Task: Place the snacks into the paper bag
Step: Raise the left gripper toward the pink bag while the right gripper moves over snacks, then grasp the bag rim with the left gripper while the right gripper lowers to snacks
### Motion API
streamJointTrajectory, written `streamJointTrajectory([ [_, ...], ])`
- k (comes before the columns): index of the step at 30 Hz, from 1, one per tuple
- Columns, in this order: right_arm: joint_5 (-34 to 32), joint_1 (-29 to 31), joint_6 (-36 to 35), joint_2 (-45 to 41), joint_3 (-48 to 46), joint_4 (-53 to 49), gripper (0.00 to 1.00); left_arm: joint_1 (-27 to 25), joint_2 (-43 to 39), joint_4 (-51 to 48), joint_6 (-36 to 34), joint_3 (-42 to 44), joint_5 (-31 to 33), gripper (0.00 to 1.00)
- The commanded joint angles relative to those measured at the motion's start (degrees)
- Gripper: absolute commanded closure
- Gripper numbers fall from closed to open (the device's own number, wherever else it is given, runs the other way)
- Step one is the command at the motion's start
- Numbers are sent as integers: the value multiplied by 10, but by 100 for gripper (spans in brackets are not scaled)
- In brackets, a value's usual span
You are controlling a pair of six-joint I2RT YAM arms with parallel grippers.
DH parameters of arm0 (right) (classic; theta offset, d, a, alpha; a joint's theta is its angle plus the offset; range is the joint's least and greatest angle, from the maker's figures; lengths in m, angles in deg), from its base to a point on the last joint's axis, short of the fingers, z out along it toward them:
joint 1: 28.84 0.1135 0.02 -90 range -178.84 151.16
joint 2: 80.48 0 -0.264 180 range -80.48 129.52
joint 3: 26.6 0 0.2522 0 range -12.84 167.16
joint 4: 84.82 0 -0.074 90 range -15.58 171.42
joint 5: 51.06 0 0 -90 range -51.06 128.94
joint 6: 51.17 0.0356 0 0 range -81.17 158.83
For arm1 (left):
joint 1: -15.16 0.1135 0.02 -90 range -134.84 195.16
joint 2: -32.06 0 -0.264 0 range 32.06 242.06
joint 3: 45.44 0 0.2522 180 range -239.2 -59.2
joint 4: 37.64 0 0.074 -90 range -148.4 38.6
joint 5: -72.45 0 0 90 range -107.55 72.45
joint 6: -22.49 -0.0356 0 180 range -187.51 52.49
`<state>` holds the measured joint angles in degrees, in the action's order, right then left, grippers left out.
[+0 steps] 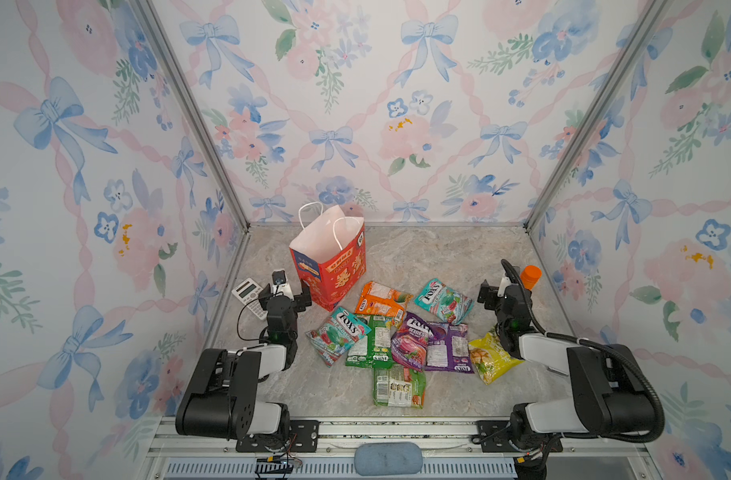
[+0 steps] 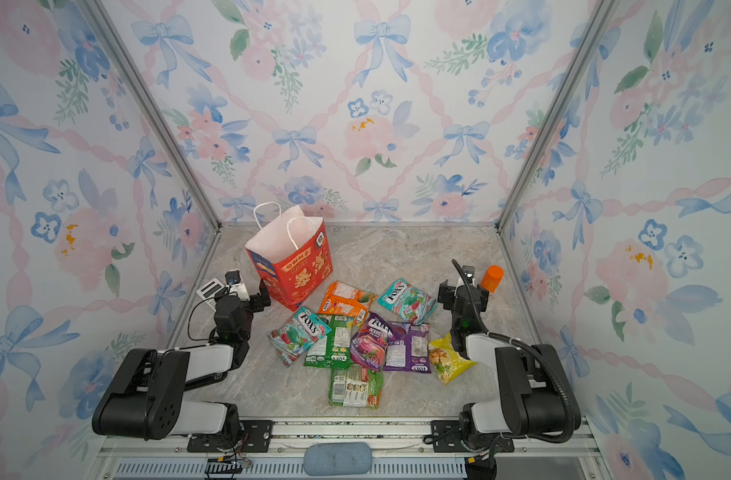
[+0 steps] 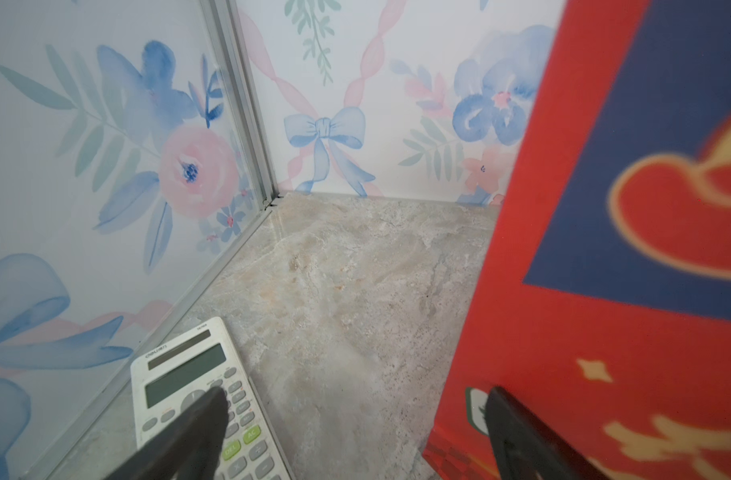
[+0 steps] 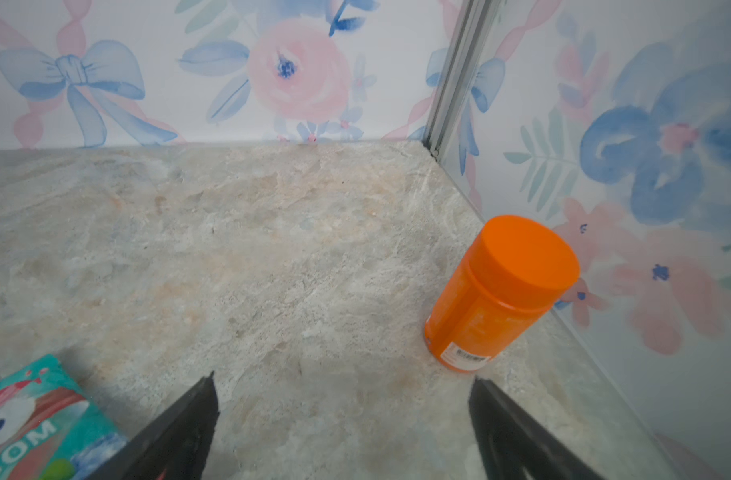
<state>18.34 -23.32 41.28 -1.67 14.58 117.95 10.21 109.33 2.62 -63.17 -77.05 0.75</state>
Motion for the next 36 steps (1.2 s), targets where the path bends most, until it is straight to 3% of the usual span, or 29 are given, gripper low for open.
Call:
streamJointTrajectory([
  [1,-50,18,74,-62,92,-207,4,-5,-62,-101,46,-8,31,2],
  [5,-20,19,202,-107,123,-266,3,-7,-151,-146,195,8,25,2],
  [7,62,-5,207,-115,107,-236,3,-5,-201,-193,292,16,51,2],
  [10,137,-32,231,-119,76,-193,3,-3,-279,-240,276,22,3,2],
  [14,135,-26,239,-106,137,-319,3,4,-355,-356,290,-25,-4,2],
  [18,172,1,230,-81,180,-373,3,12,-398,-419,289,-79,-19,2],
  [22,175,44,214,-54,216,-421,3,25,-369,-512,272,-186,-46,3],
  [29,213,73,206,-22,249,-446,3,30,-219,-699,165,-422,-133,12],
  [36,239,85,203,-7,259,-454,3,31,-71,-816,82,-590,-225,23],
])
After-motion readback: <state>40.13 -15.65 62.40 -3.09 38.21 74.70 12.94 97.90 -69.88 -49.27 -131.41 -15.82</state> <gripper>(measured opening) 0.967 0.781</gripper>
